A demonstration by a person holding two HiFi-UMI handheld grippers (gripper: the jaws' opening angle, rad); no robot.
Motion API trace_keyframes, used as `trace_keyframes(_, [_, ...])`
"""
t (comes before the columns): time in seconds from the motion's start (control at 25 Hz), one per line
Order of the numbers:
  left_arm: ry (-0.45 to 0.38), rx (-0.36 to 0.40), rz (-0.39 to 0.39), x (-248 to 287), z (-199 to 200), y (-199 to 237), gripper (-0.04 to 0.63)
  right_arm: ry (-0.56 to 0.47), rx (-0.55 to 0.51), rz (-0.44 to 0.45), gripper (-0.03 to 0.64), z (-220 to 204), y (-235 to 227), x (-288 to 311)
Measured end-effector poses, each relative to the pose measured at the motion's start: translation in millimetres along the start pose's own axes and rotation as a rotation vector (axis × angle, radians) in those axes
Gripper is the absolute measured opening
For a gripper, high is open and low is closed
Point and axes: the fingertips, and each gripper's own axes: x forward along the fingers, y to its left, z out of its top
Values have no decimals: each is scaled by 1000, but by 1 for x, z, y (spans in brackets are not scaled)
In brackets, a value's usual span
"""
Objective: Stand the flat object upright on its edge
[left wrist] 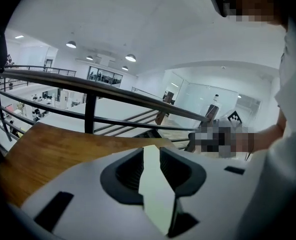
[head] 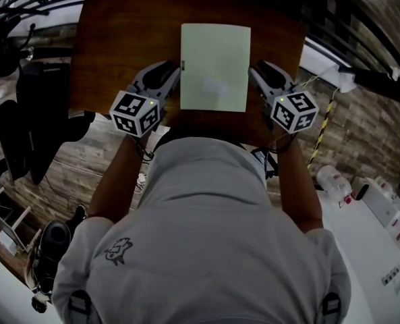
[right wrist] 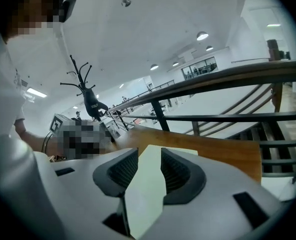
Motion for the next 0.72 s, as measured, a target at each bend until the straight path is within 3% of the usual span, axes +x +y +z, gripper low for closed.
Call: trace_keyframes(0.72, [160,-133,17,45,-72,45,189,210,193,-52,196,-90,-57,49])
